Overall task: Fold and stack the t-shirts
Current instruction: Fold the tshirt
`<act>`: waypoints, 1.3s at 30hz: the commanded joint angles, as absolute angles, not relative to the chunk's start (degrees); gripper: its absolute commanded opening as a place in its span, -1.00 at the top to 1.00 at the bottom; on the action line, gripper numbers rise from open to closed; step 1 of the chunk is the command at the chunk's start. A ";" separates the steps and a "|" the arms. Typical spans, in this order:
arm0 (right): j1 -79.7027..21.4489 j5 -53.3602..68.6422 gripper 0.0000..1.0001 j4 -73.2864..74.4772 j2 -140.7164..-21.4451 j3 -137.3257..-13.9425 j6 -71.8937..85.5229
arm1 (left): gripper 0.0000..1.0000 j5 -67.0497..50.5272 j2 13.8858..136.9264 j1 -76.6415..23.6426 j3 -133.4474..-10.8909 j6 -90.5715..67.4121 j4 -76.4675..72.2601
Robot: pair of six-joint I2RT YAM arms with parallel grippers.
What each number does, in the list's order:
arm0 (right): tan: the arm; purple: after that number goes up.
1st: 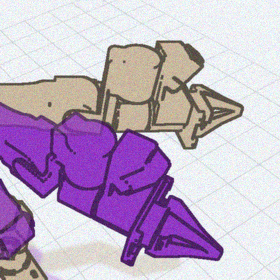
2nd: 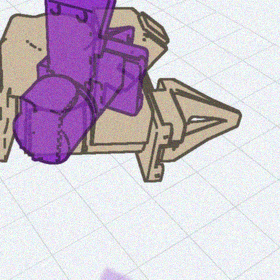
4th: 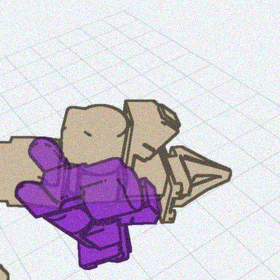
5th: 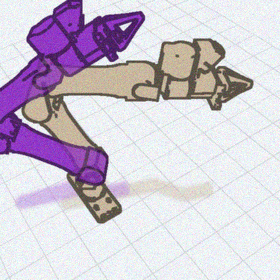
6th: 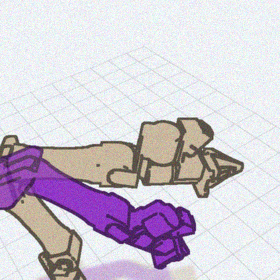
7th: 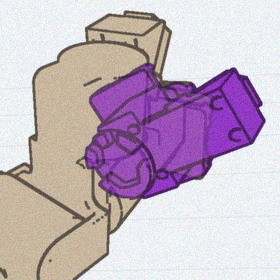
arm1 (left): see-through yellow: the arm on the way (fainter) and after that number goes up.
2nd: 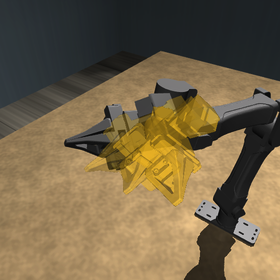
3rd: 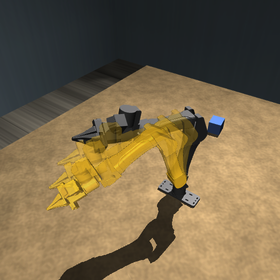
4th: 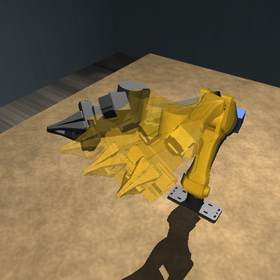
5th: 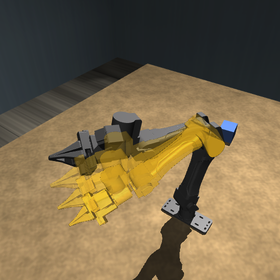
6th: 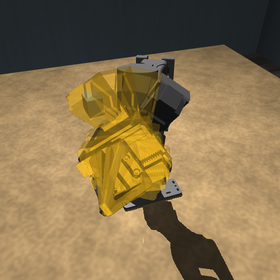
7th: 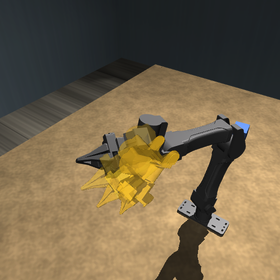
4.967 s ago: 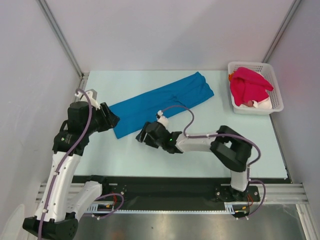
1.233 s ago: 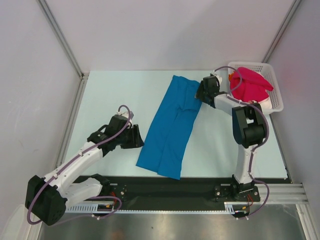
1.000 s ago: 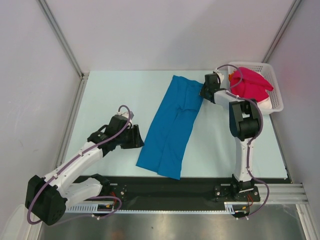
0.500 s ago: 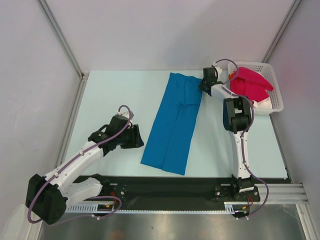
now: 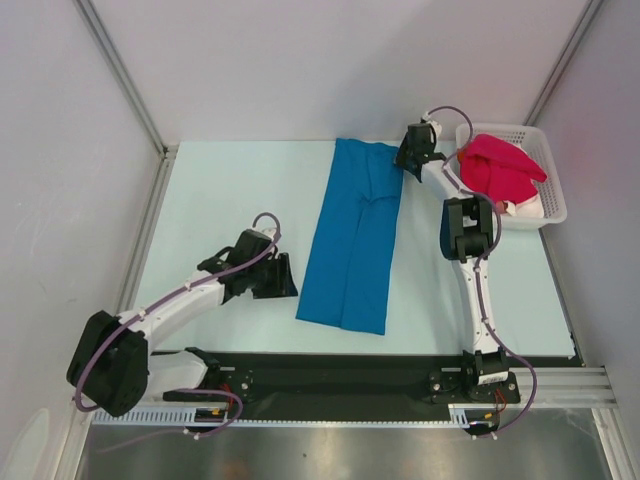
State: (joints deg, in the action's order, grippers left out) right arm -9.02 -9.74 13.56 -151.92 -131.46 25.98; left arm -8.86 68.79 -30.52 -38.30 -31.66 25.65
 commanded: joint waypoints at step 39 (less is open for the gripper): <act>-27.77 11.16 -0.28 18.81 -55.38 -25.15 34.54 | 0.83 -2.73 77.43 -43.41 -29.71 -40.42 13.63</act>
State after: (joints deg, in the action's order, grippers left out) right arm -27.53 8.23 17.41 -57.58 -27.20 32.97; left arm -3.97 76.97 -41.25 -32.01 -39.24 13.06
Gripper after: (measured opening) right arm 0.642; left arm 0.122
